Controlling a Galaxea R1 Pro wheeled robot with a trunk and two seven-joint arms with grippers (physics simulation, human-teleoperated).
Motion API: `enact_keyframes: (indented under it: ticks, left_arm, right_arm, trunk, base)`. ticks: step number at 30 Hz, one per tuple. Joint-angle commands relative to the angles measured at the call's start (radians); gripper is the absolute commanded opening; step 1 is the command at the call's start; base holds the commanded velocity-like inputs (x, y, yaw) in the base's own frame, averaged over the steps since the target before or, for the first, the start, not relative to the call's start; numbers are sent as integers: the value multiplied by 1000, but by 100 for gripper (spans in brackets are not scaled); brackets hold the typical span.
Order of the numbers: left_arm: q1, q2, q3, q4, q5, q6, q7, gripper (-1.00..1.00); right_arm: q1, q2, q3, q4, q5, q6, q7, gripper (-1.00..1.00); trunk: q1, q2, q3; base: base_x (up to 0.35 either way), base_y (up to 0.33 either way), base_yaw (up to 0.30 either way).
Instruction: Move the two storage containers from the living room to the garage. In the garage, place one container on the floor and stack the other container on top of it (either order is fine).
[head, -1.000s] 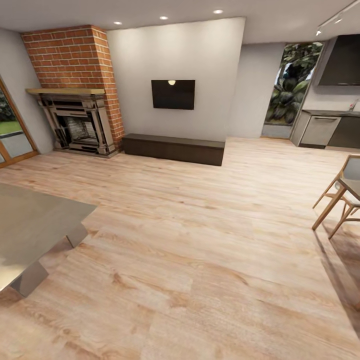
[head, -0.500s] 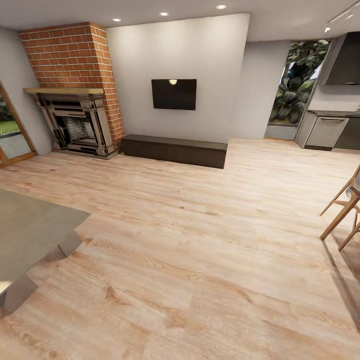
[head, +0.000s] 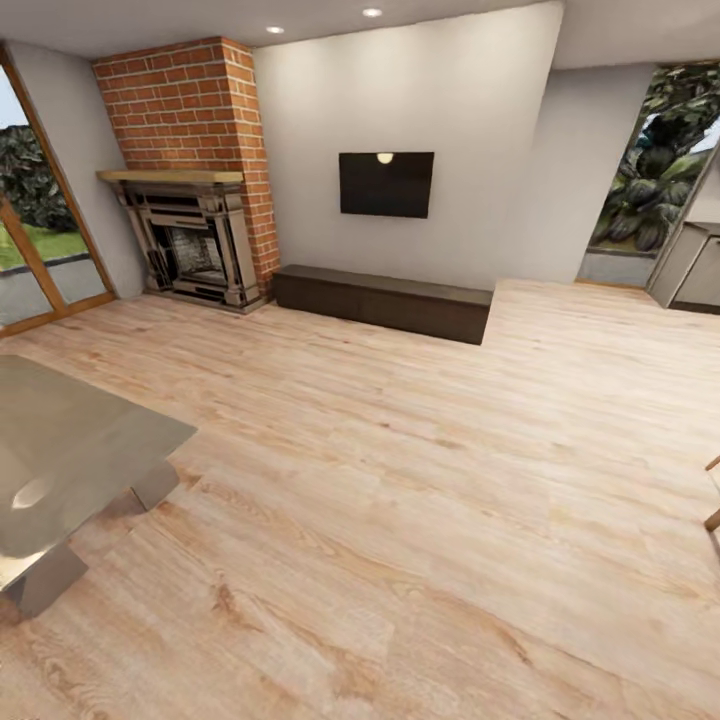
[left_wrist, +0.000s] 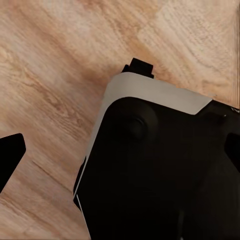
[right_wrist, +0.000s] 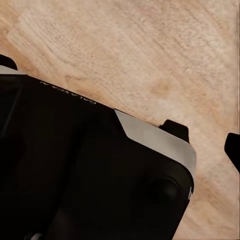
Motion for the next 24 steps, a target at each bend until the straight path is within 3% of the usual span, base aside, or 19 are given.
enact_keyframes:
  ticks: [1,24]
  left_arm:
    - [-1,0,3,1,2,1,3,100]
    - [-1,2,3,1,2,1,3,100]
  right_arm:
    - [-1,0,8,4,0,-8,0,100]
    - [-1,0,8,4,0,-8,1,100]
  trunk:
    - [1,-1,-1]
    - [1,-1,-5]
  base:
    - [328,-161,261]
    - [328,-161,275]
